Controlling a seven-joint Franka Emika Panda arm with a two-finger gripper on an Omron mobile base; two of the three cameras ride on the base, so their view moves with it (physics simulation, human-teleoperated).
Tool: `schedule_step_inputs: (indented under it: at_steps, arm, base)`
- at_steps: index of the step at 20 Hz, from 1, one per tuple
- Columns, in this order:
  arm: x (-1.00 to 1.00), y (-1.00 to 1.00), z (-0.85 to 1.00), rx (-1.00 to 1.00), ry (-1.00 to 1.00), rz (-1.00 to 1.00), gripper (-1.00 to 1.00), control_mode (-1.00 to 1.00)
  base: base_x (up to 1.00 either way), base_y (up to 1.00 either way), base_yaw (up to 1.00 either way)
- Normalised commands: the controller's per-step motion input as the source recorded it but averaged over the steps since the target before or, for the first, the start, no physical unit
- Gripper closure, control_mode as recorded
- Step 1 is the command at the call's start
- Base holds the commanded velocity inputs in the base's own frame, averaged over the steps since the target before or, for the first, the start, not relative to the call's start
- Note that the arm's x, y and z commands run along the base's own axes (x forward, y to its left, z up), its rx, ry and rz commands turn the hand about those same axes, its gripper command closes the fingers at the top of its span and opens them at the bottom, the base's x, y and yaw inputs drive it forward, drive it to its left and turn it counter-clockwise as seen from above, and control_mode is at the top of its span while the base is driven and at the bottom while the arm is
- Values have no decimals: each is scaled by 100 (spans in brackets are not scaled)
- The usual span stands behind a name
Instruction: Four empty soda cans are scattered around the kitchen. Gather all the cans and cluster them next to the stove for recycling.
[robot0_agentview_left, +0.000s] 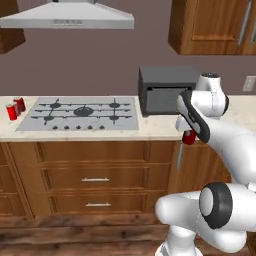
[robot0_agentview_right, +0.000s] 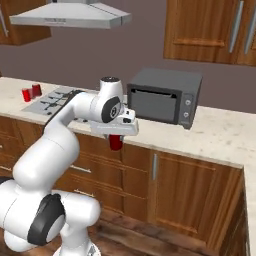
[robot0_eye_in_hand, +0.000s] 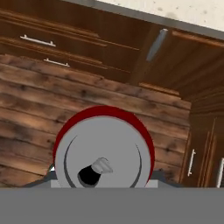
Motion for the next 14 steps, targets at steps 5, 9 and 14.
schedule_step_inputs:
  at_steps: [5,9,14]
  arm:
    - [0,0,0,0,0,0,100,100]
    - [0,0,0,0,0,0,100,100]
    - [0,0,0,0,0,0,100,100]
  base:
    - [100,30,1]
    - [78,63,0]
    - [30,97,0]
